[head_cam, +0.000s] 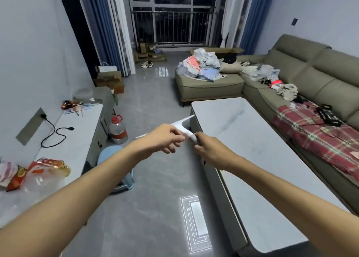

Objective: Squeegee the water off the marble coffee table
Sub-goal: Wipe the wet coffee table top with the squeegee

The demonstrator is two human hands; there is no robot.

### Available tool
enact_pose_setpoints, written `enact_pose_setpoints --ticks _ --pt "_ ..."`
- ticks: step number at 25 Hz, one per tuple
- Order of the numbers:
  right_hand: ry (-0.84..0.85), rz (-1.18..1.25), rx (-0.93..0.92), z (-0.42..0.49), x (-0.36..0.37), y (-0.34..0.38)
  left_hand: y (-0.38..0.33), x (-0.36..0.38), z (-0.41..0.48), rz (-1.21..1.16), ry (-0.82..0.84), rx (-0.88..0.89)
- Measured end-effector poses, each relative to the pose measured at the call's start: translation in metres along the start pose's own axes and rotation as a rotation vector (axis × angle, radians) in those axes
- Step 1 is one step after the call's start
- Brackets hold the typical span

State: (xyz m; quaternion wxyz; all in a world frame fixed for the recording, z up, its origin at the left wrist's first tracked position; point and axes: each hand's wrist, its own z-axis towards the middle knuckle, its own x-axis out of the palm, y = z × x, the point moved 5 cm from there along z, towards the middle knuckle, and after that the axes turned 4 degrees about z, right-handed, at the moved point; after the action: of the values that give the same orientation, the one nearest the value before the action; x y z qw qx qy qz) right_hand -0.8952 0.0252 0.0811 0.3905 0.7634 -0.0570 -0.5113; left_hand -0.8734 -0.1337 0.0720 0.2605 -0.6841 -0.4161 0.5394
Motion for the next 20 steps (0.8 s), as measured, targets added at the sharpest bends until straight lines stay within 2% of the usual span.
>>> enact_pose_setpoints --ticks 3,6,9,15,20 --pt "-0.033 -0.047 0.127 0.061 -0.031 -0.022 -0.019 -0.033 0.072 0.386 0.016 0.161" --pt "-0.017 0.035 0.298 0.125 -0.055 -0.064 -0.031 -0.053 0.157 0.710 0.025 0.229" --pt "-0.034 0.167 0.412 0.192 -0.074 -0.114 -0.032 -0.054 0.248 0.797 0.143 0.244" --pt "0.062 0.183 0.419 0.342 -0.127 -0.187 -0.054 -0.056 0.422 0.906 0.251 0.252" --pt "-0.067 0.246 0.500 0.458 -0.197 -0.223 -0.093 -0.081 0.557 0.887 0.254 0.290"
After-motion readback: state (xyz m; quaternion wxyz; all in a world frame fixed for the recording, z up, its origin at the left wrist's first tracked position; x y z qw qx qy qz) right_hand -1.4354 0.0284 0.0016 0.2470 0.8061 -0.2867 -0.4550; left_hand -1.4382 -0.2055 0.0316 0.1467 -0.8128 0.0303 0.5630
